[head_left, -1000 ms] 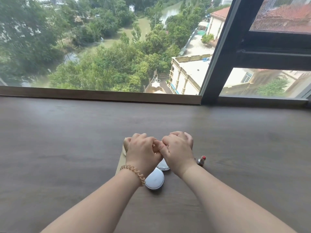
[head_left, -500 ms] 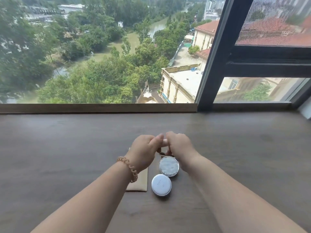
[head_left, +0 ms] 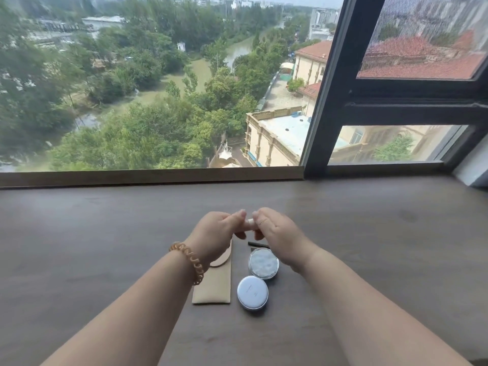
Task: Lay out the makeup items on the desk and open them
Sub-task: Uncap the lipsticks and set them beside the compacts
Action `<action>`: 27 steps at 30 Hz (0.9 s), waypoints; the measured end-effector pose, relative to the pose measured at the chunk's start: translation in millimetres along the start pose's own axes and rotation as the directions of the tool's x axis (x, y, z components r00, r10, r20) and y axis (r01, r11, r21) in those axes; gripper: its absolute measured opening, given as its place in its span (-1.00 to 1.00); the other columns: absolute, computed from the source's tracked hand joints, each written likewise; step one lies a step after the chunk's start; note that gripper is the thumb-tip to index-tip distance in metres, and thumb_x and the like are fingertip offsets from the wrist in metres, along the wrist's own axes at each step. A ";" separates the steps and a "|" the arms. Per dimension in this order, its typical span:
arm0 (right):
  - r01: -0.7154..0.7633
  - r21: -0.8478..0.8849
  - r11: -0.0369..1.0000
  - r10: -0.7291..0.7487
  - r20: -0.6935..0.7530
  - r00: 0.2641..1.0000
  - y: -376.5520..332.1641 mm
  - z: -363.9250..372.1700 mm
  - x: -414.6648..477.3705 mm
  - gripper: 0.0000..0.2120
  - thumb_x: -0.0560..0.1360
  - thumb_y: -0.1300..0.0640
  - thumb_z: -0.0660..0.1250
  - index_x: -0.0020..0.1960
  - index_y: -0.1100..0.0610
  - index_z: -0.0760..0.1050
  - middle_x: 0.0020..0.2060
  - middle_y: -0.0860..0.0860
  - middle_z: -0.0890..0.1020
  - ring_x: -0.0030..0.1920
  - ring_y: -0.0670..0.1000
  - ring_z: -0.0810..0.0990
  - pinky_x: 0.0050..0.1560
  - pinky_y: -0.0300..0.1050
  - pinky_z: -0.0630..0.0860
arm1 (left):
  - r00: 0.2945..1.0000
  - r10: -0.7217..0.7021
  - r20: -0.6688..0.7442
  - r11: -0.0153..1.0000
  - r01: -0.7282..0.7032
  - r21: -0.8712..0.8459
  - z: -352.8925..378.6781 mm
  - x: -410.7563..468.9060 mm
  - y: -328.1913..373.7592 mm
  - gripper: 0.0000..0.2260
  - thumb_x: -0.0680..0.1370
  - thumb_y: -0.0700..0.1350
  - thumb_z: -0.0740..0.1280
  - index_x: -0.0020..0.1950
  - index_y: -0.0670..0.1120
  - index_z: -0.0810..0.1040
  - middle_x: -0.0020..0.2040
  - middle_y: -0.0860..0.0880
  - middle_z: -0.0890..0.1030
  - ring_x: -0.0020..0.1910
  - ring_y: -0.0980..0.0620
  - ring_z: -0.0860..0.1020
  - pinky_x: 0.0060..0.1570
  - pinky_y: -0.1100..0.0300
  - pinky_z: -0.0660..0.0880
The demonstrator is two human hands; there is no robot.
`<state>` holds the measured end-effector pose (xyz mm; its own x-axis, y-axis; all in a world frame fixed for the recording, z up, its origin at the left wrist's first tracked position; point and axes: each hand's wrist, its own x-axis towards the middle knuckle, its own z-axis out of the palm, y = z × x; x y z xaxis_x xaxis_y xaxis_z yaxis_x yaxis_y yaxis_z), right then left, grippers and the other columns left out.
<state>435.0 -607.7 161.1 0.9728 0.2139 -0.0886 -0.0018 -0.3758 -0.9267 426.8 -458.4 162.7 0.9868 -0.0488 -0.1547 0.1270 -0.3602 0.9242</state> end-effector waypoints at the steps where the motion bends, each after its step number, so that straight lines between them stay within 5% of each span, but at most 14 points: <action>1: -0.021 0.016 1.000 0.021 0.004 1.000 -1.8 -4.4 -0.6 -0.73 0.61 0.08 0.11 -0.14 0.21 0.44 -0.25 0.05 0.53 -0.22 0.01 0.48 -0.21 -0.19 0.43 | 1.000 0.000 0.007 1.000 0.000 0.029 -1.0 0.4 -2.0 -0.67 0.58 0.07 0.22 -0.20 -0.03 0.69 -0.31 0.04 0.60 -0.42 0.14 0.42 -0.24 0.14 0.38; 3: -0.150 0.069 0.986 0.146 0.058 0.988 -2.6 -11.9 2.9 -0.73 0.59 0.01 0.14 -0.13 0.18 0.45 -0.19 0.12 0.57 -0.22 0.02 0.53 -0.30 -0.27 0.44 | 0.999 0.039 -0.003 0.989 -0.039 0.139 1.3 0.8 -6.4 -0.71 0.55 0.08 0.27 -0.14 -0.10 0.64 -0.38 0.04 0.50 -0.42 0.09 0.38 -0.30 0.13 0.35; 6: -0.299 0.116 0.947 0.287 0.110 0.951 -3.7 -9.7 5.9 -0.50 0.59 -0.13 0.11 -0.12 0.30 0.54 -0.39 0.09 0.53 -0.46 0.01 0.49 -0.34 -0.19 0.44 | 0.991 0.130 -0.036 0.942 -0.112 0.316 13.0 0.3 -5.4 -0.75 0.55 0.08 0.26 -0.16 -0.05 0.58 -0.46 0.11 0.42 -0.44 0.12 0.36 -0.25 0.10 0.33; 8: -0.149 -0.005 0.989 0.149 0.044 0.988 5.7 -3.1 6.6 -0.53 0.60 -0.07 0.11 -0.24 0.26 0.53 -0.46 0.02 0.45 -0.48 -0.02 0.42 -0.34 -0.12 0.47 | 0.995 0.099 -0.028 0.957 -0.087 0.276 16.2 1.3 -3.3 -0.71 0.57 0.10 0.22 -0.20 -0.04 0.57 -0.37 0.11 0.51 -0.39 0.14 0.41 -0.27 0.16 0.37; 10: 0.071 -0.232 0.970 -0.077 -0.019 0.997 17.0 -2.4 3.8 -0.56 0.61 -0.07 0.08 -0.28 0.17 0.49 -0.42 -0.03 0.51 -0.37 -0.01 0.48 -0.21 0.01 0.49 | 0.999 -0.017 0.036 0.998 0.015 0.062 15.6 1.0 -3.0 -0.68 0.57 0.11 0.22 -0.19 -0.06 0.61 -0.26 0.05 0.61 -0.39 0.14 0.43 -0.44 0.35 0.35; 12: 0.132 -0.278 0.952 -0.142 -0.016 0.990 23.2 -4.7 1.9 -0.65 0.60 -0.05 0.10 -0.27 0.06 0.45 -0.39 -0.08 0.53 -0.31 -0.03 0.50 -0.15 0.05 0.50 | 0.996 -0.068 0.055 0.997 0.067 0.024 15.1 1.8 -6.3 -0.65 0.54 0.13 0.26 -0.14 -0.13 0.64 -0.18 -0.05 0.66 -0.37 0.09 0.43 -0.44 0.36 0.35; 17: -0.291 0.145 0.946 0.281 0.085 0.956 18.4 -14.1 1.1 -0.48 0.60 -0.15 0.08 -0.12 0.23 0.60 -0.51 0.00 0.49 -0.46 0.02 0.44 -0.33 -0.17 0.44 | 0.999 -0.006 -0.050 0.987 0.014 0.163 25.5 9.4 -15.1 -0.80 0.50 0.10 0.34 -0.20 -0.01 0.59 -0.37 0.08 0.51 -0.41 0.11 0.40 -0.27 0.18 0.37; 22: -0.199 0.109 0.974 0.181 0.153 0.971 23.6 -25.0 -0.4 -0.80 0.58 0.04 0.19 -0.02 0.16 0.48 -0.21 0.04 0.59 -0.27 -0.04 0.51 -0.30 -0.34 0.43 | 0.998 -0.066 -0.009 0.991 0.066 0.116 28.6 13.6 -18.5 -0.60 0.49 0.21 0.28 -0.15 -0.12 0.65 -0.22 -0.08 0.68 -0.38 0.08 0.48 -0.20 0.08 0.48; 25: -0.329 0.021 0.944 0.321 0.172 0.931 30.3 -30.1 4.6 -0.54 0.56 -0.17 0.11 -0.10 0.18 0.56 -0.33 0.11 0.61 -0.35 0.01 0.57 -0.10 -0.11 0.48 | 0.999 -0.023 0.023 0.977 0.018 0.213 35.7 13.4 -14.7 -0.69 0.52 0.14 0.30 -0.22 -0.07 0.61 -0.39 0.02 0.53 -0.47 0.10 0.38 -0.37 0.17 0.36; 27: -0.321 -0.077 0.944 0.330 0.181 0.927 36.9 -31.7 4.5 -0.57 0.53 -0.19 0.15 -0.23 0.13 0.54 -0.39 0.10 0.57 -0.43 0.00 0.55 0.02 0.04 0.50 | 1.000 -0.003 0.023 0.961 -0.003 0.278 41.3 15.9 -14.8 -0.71 0.50 0.14 0.32 -0.25 -0.06 0.58 -0.44 0.06 0.44 -0.45 0.09 0.36 -0.35 0.17 0.33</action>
<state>446.7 -649.2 138.0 0.8591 0.2373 -0.4535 -0.2958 -0.4929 -0.8183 436.5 -492.4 132.1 0.9838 -0.0688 -0.1656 0.0909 -0.6046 0.7913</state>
